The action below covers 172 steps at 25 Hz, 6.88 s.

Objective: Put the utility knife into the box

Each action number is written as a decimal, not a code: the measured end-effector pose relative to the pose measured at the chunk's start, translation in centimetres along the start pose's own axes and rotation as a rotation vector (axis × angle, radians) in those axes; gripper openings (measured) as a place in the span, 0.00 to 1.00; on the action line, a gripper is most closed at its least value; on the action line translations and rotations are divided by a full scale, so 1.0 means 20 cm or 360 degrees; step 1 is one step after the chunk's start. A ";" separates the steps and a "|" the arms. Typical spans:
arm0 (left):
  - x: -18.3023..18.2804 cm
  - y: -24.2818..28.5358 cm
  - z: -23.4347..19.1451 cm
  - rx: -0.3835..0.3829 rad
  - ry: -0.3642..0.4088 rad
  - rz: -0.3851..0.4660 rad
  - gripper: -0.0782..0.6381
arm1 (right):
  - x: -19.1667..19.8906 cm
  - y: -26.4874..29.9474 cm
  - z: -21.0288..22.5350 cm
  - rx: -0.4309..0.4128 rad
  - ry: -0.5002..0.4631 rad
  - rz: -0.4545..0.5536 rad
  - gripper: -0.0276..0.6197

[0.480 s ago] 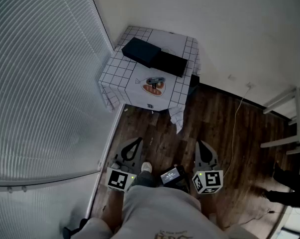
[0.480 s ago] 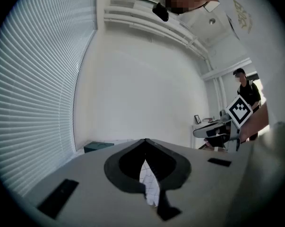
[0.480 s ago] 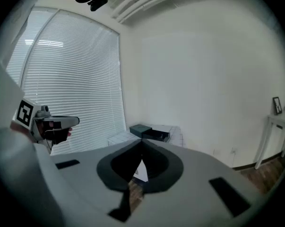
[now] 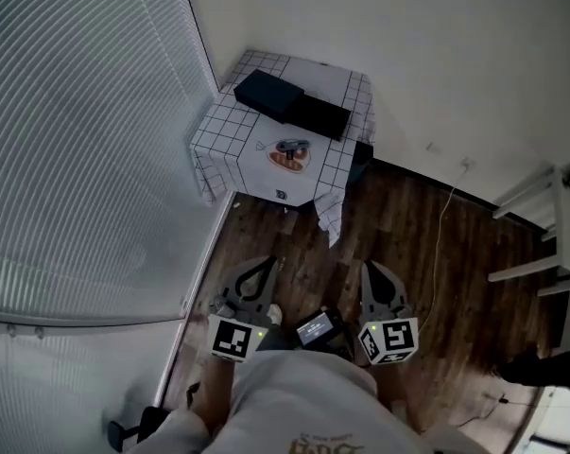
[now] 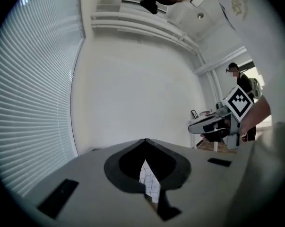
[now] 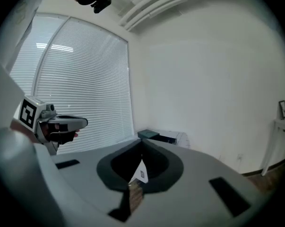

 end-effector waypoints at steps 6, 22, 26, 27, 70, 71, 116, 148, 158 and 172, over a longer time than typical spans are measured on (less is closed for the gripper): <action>0.03 -0.07 -0.01 -0.0130 -0.0224 -0.0032 0.12 | 0.01 -0.06 0.00 -0.0065 -0.0040 0.0049 0.05; -0.05 0.28 -0.19 -0.0050 -0.0241 -0.0020 0.12 | -0.09 0.08 0.25 0.0125 -0.0003 0.0068 0.05; -0.05 0.43 -0.31 -0.0023 -0.0178 -0.0048 0.12 | -0.14 0.23 0.31 0.0151 0.0020 0.0055 0.05; -0.05 0.46 -0.34 -0.0020 -0.0166 -0.0046 0.12 | -0.16 0.27 0.33 0.0159 0.0027 0.0054 0.05; -0.28 1.50 -1.04 -0.0113 -0.0318 -0.0085 0.12 | -0.65 1.42 0.87 0.0028 0.0028 0.0038 0.05; -0.29 1.50 -1.04 -0.0130 -0.0312 -0.0085 0.12 | -0.66 1.44 0.88 0.0017 0.0016 0.0041 0.05; 0.33 2.12 -1.17 0.0124 -0.0157 -0.0575 0.12 | -0.32 1.96 1.02 -0.0002 0.0064 -0.0312 0.05; 0.99 2.36 -0.95 0.0797 0.0390 -0.1211 0.35 | 0.07 2.19 1.00 0.0010 0.0103 -0.0664 0.05; 1.00 2.36 -0.95 0.0854 0.0369 -0.1205 0.35 | 0.08 2.16 1.06 0.0108 0.0247 -0.0684 0.05; 0.91 2.37 -0.94 0.0811 0.0406 -0.1184 0.30 | 0.04 2.13 1.07 0.0134 0.0242 -0.0649 0.05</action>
Point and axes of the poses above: the fingertips, and each gripper's own axes: y forward along the fingers, z to its right, x out of its underside, the point moved 3 cm from there along -y, backward along the fingers, and after that the axes turned 13 degrees about -z, right-handed, at the moved point
